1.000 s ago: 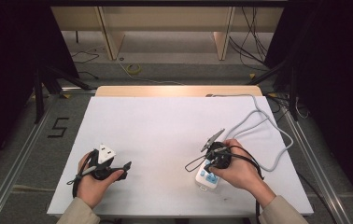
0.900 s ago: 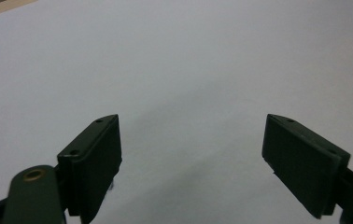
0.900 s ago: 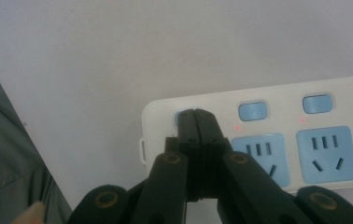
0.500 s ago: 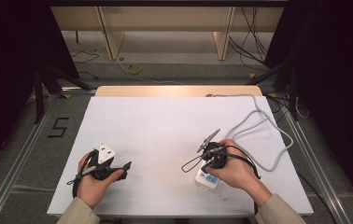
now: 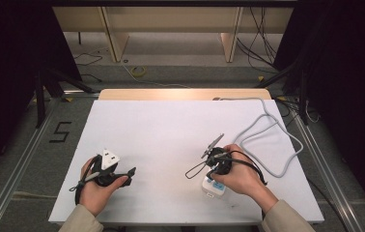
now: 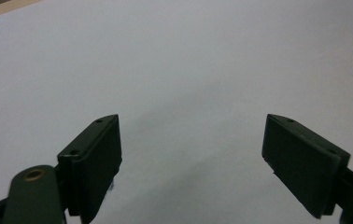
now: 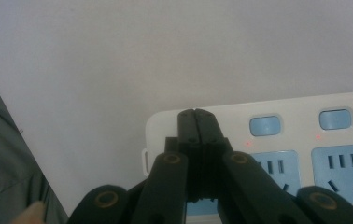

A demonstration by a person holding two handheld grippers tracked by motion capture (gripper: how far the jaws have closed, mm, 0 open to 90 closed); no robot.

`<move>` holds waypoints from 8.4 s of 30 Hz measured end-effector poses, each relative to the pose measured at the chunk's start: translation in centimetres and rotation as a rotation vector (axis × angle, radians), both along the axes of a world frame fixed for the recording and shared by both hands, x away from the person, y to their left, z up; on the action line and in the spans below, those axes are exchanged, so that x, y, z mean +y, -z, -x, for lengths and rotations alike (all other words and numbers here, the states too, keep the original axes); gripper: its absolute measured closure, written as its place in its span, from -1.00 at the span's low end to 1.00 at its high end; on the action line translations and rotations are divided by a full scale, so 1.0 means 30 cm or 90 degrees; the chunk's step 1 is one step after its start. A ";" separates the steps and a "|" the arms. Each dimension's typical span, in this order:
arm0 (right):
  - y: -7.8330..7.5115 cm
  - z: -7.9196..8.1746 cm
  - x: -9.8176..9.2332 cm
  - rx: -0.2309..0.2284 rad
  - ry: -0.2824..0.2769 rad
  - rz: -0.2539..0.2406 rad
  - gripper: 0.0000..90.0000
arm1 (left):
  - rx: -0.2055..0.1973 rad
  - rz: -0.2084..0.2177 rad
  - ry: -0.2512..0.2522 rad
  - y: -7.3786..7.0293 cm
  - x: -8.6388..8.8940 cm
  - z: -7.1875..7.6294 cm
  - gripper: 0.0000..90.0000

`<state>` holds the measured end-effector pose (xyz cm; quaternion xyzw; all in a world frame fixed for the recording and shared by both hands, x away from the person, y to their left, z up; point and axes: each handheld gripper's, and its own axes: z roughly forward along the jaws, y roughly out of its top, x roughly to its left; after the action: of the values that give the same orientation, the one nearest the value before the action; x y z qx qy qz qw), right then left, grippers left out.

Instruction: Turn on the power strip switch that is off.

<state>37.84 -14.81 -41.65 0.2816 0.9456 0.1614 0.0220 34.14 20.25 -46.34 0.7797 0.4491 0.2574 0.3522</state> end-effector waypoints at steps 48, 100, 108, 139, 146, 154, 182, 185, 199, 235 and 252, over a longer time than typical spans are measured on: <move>0.036 -0.014 0.023 -0.001 -0.001 0.025 1.00 | -0.001 0.000 0.000 -0.001 0.000 0.000 -0.56; 0.049 -0.019 0.036 0.000 0.001 0.042 1.00 | 0.001 0.000 0.005 0.002 -0.007 0.000 -0.56; 0.050 -0.018 0.034 0.004 0.005 0.038 1.00 | 0.001 -0.002 0.007 0.002 -0.009 -0.001 -0.56; 0.050 -0.026 0.020 0.016 0.014 0.017 1.00 | -0.002 0.001 0.005 0.002 -0.008 0.001 -0.56; 0.050 -0.026 0.021 0.016 0.013 0.018 1.00 | -0.003 0.001 0.005 0.002 -0.008 0.001 -0.56; 0.046 -0.026 0.019 0.014 0.012 0.014 1.00 | -0.003 0.000 0.005 0.002 -0.007 0.001 -0.56; 0.031 -0.031 -0.004 -0.006 0.020 -0.009 1.00 | -0.004 0.005 0.008 0.002 -0.009 0.002 -0.55; 0.027 -0.031 -0.010 -0.008 0.020 -0.015 1.00 | -0.004 0.005 0.007 0.002 -0.009 0.003 -0.55; 0.024 -0.028 -0.041 -0.003 0.025 -0.056 1.00 | -0.001 0.003 0.010 0.002 -0.013 0.007 -0.54; 0.018 0.012 -0.153 -0.050 0.048 -0.130 0.87 | 0.002 0.008 0.013 0.004 -0.018 0.016 -0.55; 0.022 0.033 -0.218 -0.080 0.073 -0.160 0.75 | 0.002 0.011 0.010 0.007 -0.014 0.023 -0.55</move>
<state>36.86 -21.36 -42.30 0.3250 0.8970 0.2945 0.0547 33.46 19.83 -46.54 0.7809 0.4455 0.2493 0.3601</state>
